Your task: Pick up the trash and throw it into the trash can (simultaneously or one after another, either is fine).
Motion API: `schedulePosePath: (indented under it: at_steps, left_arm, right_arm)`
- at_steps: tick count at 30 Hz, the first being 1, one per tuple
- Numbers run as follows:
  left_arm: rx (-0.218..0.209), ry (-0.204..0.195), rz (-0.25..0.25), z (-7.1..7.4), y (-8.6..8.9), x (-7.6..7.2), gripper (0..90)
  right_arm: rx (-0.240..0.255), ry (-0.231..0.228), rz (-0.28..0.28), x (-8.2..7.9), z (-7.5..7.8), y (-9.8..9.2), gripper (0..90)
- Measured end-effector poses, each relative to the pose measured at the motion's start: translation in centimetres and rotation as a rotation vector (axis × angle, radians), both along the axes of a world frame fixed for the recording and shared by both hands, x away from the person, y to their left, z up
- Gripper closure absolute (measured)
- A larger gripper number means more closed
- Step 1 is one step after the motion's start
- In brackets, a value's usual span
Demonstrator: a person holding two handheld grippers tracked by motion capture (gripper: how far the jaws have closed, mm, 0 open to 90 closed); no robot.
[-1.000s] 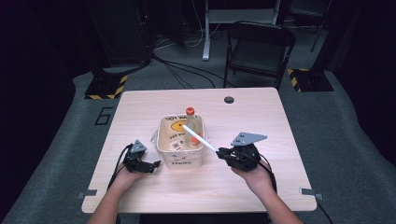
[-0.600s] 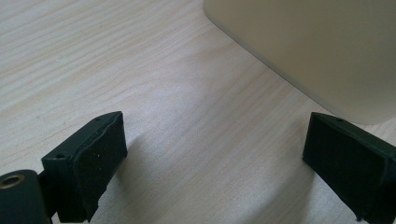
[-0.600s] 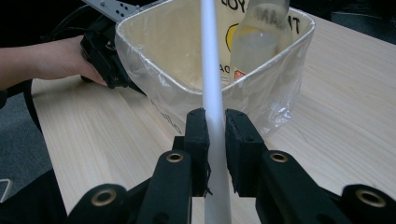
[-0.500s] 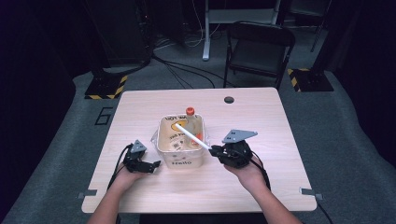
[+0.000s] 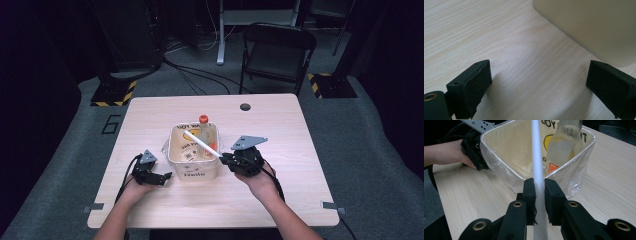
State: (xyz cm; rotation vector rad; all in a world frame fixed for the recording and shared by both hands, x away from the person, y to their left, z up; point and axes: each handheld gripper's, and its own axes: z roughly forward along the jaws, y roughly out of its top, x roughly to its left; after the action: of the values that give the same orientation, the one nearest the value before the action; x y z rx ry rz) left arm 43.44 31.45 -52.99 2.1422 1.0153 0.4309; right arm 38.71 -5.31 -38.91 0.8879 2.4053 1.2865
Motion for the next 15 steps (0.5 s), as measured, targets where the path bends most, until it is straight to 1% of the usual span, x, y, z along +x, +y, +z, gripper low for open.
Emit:
schedulePosePath:
  at_steps: [2, 4, 15]
  left_arm:
    - [0.000, 0.000, 0.000, 0.0, 0.0, 0.0, 5.9]
    - [0.000, 0.000, 0.000, 0.0, 0.0, 0.0, 5.9]
    - [0.000, 0.000, 0.000, 0.0, 0.0, 0.0, 5.9]
  right_arm:
    - [-0.008, -0.004, 0.001, 0.1, 0.0, 0.2, 78.9]
    - [-0.004, 0.001, -0.003, 0.2, 0.0, 0.4, 78.9]
    - [-0.009, -0.006, -0.010, 1.2, 0.0, 1.6, 78.8]
